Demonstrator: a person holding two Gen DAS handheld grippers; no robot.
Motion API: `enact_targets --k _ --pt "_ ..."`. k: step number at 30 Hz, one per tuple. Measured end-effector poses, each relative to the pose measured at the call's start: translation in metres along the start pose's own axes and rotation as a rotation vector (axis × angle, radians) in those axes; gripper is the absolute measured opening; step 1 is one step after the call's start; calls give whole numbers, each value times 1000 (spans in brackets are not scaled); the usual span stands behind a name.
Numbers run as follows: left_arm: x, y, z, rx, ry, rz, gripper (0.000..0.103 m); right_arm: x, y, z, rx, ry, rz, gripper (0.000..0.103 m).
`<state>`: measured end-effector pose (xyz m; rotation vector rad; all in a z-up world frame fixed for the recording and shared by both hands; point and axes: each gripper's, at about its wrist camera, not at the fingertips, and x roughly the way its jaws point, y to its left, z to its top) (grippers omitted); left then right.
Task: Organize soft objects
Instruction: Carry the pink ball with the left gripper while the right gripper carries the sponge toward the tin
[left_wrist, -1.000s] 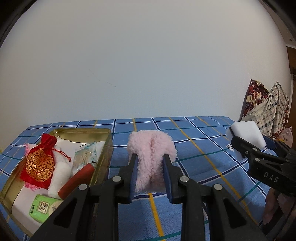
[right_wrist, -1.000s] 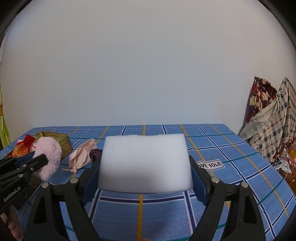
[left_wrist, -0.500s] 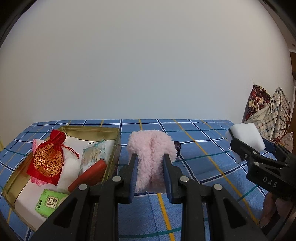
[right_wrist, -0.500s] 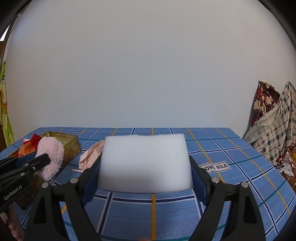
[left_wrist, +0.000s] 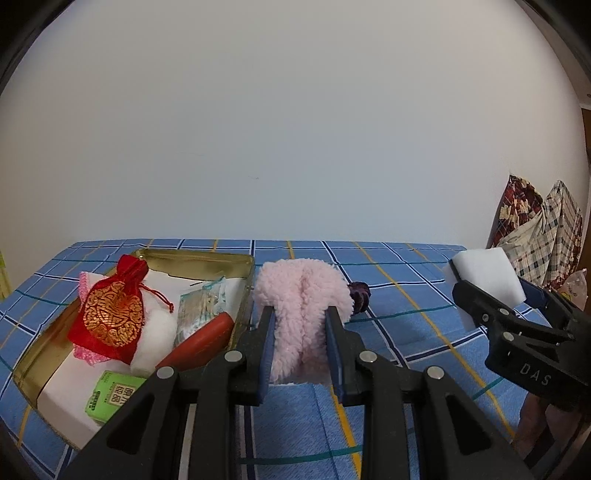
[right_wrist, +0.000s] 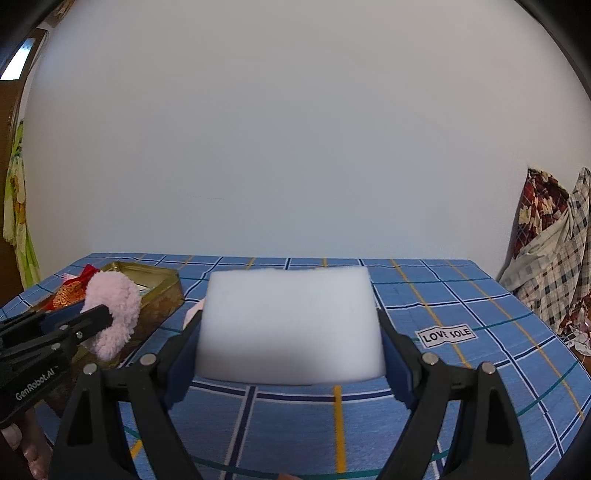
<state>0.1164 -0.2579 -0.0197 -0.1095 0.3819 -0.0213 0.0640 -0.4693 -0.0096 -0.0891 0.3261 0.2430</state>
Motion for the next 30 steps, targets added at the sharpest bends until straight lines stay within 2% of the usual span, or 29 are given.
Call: enact_targets --k 30 --pt "-26 19 -5 -39 -64 77 28 1 22 -6 -18 -21 63 85"
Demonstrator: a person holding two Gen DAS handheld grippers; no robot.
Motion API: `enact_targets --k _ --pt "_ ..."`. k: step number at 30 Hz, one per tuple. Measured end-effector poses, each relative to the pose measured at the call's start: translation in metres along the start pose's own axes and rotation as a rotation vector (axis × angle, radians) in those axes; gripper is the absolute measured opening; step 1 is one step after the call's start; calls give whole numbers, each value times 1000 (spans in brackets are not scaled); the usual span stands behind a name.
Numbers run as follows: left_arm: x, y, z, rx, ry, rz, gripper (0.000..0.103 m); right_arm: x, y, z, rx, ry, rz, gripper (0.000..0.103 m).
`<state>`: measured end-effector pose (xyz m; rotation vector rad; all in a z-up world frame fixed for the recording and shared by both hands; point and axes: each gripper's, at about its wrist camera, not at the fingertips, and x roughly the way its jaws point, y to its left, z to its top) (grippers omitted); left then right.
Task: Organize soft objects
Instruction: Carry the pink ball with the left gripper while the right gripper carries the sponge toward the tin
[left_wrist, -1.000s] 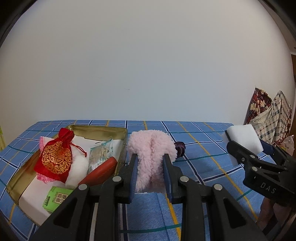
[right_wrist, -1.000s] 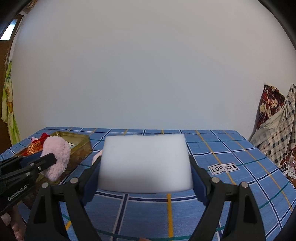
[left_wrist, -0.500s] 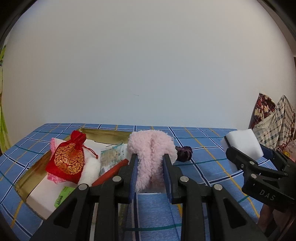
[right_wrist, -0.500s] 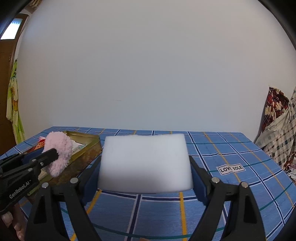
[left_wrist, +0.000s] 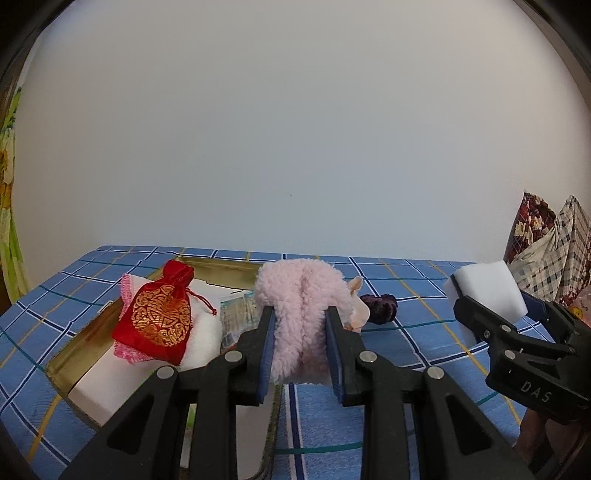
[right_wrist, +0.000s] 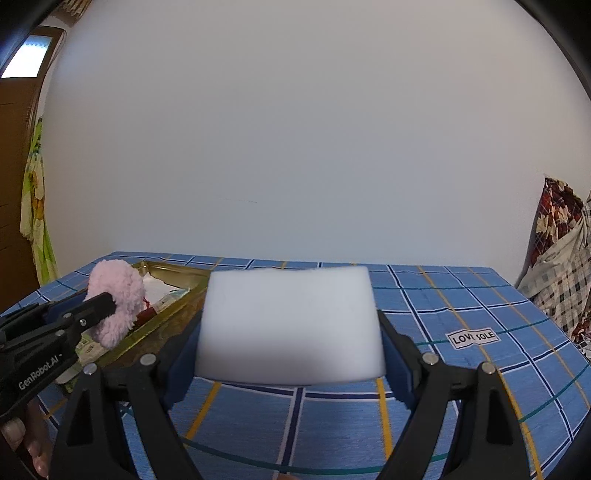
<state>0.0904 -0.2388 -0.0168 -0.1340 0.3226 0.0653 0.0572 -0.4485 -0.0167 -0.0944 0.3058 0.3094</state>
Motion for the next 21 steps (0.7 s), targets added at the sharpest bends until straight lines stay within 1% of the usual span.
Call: enact_targets --k 21 --pt "-7 9 2 -23 -3 27 28 9 18 -3 -18 2 48 85"
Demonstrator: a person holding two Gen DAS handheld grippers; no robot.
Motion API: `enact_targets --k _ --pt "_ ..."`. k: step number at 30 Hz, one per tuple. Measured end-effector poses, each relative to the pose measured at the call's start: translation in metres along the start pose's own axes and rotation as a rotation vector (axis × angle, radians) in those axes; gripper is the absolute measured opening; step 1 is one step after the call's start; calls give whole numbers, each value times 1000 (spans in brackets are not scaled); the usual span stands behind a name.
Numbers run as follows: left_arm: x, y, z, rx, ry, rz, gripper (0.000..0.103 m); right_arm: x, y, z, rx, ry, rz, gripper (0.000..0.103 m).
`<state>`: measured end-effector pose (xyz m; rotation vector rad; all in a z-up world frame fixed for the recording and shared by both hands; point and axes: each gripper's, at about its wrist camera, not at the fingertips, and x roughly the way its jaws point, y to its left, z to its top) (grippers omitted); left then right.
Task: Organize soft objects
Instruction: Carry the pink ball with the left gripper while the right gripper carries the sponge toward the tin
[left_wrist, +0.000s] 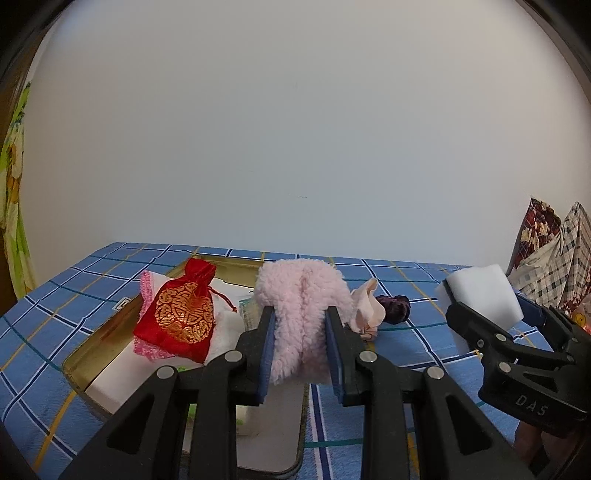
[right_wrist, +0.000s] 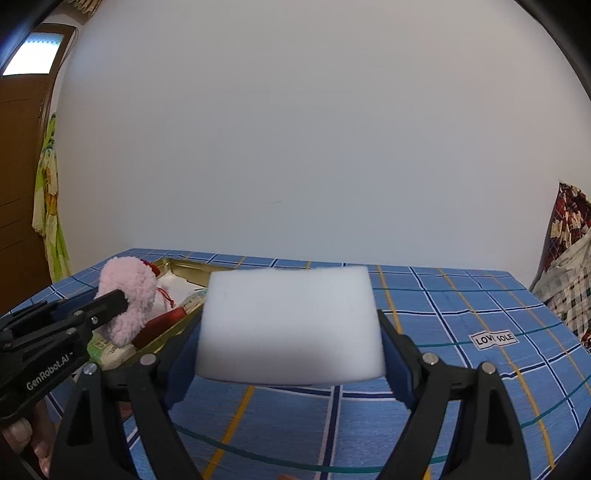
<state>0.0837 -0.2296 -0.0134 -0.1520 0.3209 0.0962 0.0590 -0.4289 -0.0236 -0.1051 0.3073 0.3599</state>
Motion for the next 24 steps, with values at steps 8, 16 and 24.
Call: enact_targets --k 8,16,24 --pt "-1 8 1 -16 3 15 28 5 -2 -1 -1 1 9 85" --pt "-5 11 2 -19 1 22 28 4 5 -1 -3 -1 14 85" --pt "-10 14 4 -29 3 28 28 4 11 -1 -10 -2 28 85"
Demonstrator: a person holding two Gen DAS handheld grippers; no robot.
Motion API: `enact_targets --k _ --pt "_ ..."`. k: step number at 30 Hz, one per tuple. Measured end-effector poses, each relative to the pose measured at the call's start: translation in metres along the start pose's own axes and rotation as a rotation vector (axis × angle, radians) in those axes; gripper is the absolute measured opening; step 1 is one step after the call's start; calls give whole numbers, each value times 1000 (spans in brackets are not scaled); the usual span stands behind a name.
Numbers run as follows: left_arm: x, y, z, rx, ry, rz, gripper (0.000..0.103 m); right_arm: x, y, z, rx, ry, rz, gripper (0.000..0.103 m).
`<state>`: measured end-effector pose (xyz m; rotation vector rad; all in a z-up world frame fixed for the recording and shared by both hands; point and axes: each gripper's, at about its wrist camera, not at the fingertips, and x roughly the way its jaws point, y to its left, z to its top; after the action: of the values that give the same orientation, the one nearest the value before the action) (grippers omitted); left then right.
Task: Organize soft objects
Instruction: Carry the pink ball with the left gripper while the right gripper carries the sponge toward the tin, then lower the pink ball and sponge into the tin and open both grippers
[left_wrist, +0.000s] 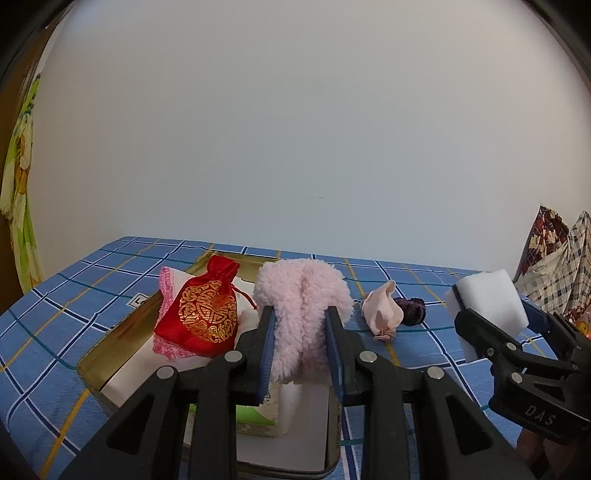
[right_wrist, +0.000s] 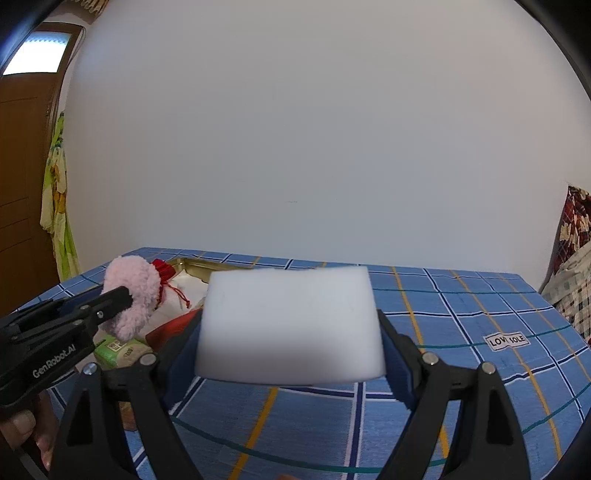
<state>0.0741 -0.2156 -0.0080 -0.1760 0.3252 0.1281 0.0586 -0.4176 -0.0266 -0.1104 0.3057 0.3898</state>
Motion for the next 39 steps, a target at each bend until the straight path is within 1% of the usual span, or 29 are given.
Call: enact_targets --k 25,31,36,39 --pt "-22 -4 7 -27 -3 19 28 4 26 7 -24 13 56 85" --pt "-25 2 6 -32 3 22 28 7 30 8 -33 22 70 86" --pt "-29 13 9 -38 17 44 28 10 31 8 -41 35 91 86" --pt "-32 23 12 -45 25 59 28 14 35 9 -47 51 117 86"
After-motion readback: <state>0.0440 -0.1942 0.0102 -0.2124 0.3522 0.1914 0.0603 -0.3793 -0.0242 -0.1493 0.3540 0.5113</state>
